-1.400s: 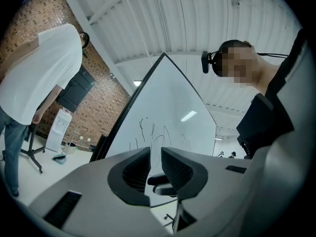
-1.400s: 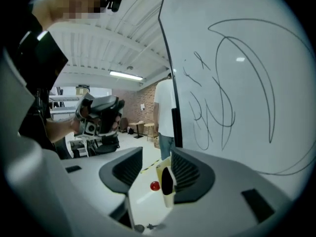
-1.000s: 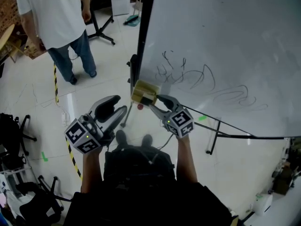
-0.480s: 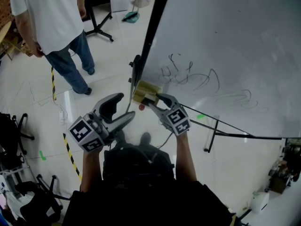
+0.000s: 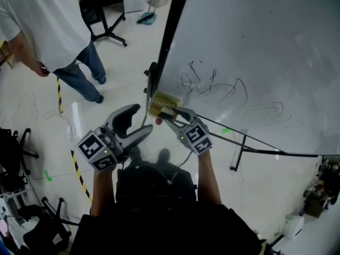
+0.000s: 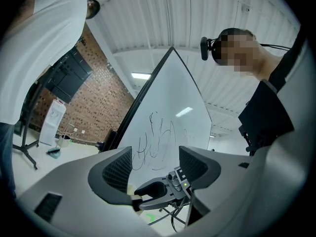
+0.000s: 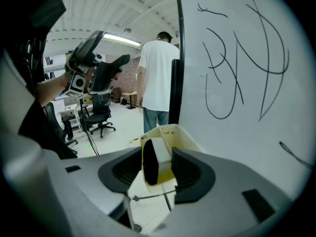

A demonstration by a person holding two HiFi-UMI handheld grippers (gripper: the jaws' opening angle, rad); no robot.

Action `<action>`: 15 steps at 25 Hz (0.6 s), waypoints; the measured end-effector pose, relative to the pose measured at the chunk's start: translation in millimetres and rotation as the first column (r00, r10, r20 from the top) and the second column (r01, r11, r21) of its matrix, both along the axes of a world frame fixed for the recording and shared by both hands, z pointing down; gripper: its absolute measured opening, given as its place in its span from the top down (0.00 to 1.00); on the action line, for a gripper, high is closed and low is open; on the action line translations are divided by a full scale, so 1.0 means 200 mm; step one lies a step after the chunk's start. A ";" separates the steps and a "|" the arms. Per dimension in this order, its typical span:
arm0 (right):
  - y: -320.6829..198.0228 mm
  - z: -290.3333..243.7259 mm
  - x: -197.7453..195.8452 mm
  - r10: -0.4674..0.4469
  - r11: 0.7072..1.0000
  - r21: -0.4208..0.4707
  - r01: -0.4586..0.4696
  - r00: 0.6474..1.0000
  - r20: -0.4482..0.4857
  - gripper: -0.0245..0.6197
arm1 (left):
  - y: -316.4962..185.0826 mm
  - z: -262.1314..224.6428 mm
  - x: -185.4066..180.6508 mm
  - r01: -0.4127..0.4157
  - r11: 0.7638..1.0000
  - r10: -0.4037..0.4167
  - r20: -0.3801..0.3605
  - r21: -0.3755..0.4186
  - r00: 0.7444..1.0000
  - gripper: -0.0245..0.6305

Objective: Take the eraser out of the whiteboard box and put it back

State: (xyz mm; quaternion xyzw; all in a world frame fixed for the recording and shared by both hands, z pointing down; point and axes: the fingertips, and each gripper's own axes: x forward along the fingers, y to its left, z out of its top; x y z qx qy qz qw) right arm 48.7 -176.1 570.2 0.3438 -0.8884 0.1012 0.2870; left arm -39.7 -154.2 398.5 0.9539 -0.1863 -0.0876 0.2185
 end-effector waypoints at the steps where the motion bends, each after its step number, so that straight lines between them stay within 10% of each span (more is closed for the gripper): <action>1: 0.00 0.00 0.00 -0.004 1.000 0.001 0.004 1.000 -0.002 0.63 | 0.00 0.00 0.00 0.000 1.000 0.000 0.001 -0.001 1.000 0.52; 15: 0.01 0.05 -0.01 -0.100 0.994 0.034 0.105 0.985 -0.138 0.67 | 0.04 0.00 0.01 -0.007 1.000 0.007 0.016 0.006 1.000 0.52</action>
